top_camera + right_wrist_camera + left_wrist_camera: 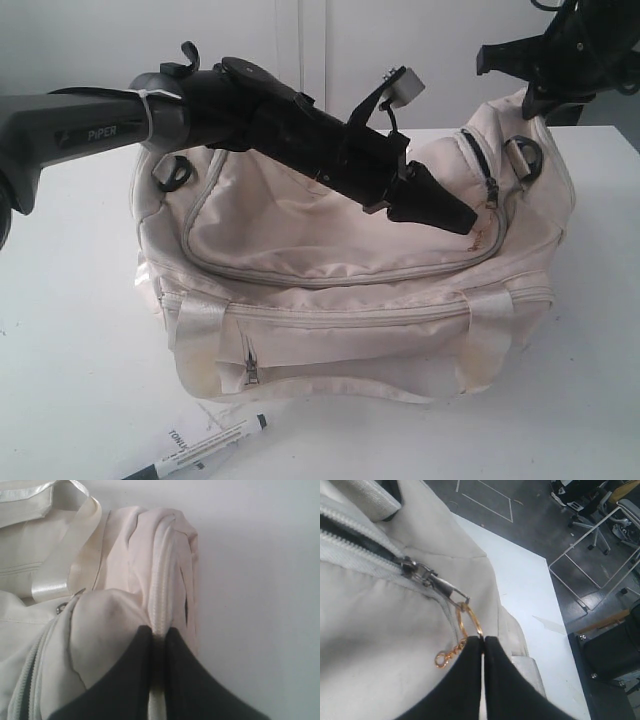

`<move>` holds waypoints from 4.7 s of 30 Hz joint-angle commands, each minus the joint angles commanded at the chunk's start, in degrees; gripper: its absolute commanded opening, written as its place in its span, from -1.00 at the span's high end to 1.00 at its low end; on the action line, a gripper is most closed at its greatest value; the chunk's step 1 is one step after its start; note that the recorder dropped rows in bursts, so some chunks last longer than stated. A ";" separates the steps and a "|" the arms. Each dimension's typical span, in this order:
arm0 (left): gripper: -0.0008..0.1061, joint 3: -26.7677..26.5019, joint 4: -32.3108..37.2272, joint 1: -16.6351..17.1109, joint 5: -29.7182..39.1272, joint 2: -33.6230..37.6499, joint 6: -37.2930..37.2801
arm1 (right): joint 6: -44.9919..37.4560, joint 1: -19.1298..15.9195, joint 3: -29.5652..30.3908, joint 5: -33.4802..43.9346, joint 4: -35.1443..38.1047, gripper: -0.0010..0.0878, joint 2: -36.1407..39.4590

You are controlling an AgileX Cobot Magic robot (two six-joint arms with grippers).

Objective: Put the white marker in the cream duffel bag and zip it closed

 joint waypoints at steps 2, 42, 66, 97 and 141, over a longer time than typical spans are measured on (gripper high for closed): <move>0.99 0.00 0.00 0.00 0.00 0.00 0.00 | 0.00 0.00 0.00 0.00 0.00 0.98 0.00; 0.99 -0.10 -13.49 0.00 -7.57 -3.40 10.84 | 0.00 0.00 0.00 0.00 0.00 0.98 0.00; 0.99 -0.10 0.02 0.00 -9.33 -3.40 18.02 | 0.00 0.00 0.00 0.00 0.00 0.98 0.00; 0.99 -0.10 -0.22 0.00 -10.47 -3.50 18.26 | 0.01 0.00 0.00 1.91 0.00 0.98 0.00; 0.99 -0.10 -0.83 0.00 -7.33 -3.50 24.51 | -9.20 0.13 0.11 11.72 17.73 0.05 -4.01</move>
